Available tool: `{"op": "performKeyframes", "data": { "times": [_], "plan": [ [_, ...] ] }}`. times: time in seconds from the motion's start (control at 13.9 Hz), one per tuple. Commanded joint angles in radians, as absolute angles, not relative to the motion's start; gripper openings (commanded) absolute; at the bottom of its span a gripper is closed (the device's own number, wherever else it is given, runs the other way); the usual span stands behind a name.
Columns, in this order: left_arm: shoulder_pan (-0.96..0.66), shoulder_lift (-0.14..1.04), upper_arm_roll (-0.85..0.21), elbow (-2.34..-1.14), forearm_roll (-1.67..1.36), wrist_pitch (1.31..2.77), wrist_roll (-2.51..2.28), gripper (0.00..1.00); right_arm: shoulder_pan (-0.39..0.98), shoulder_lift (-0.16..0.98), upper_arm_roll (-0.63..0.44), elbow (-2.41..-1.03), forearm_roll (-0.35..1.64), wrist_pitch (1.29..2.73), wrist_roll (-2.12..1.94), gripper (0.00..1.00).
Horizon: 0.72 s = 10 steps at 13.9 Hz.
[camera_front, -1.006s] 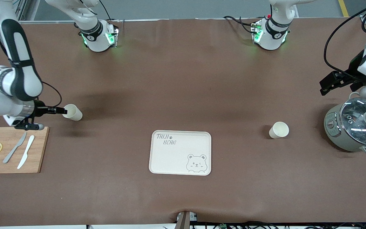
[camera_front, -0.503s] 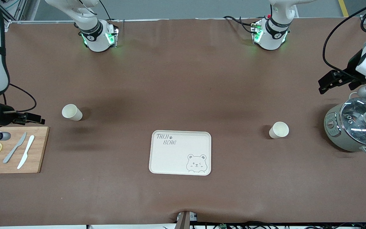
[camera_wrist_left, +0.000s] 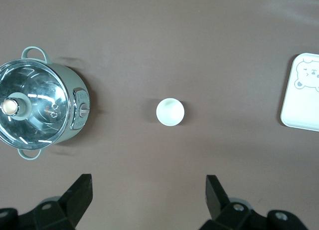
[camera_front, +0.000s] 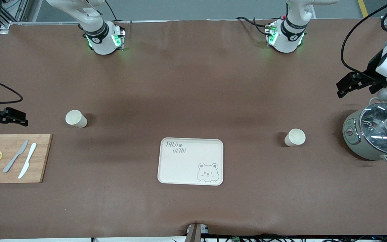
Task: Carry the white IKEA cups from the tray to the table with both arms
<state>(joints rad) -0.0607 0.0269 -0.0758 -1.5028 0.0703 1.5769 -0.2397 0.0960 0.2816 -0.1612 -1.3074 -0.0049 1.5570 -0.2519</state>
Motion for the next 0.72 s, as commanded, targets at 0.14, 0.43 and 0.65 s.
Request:
{"op": "performKeyframes", "data": {
  "times": [0.14, 0.43, 0.65],
  "plan": [
    [-0.067, 0.015, -0.066, -1.506, 0.034, 1.586, -0.238, 1.00, 0.083, 0.089, -0.170, -1.466, -0.006, 1.531, -0.148, 1.00],
    [-0.061, 0.005, -0.064, -1.509, 0.025, 1.577, -0.236, 1.00, 0.084, 0.015, -0.167, -1.497, -0.003, 1.470, 0.040, 1.00],
    [-0.063, 0.002, -0.064, -1.509, 0.025, 1.545, -0.245, 1.00, 0.078, -0.024, -0.172, -1.540, -0.005, 1.466, 0.040, 1.00]
  ]
}}
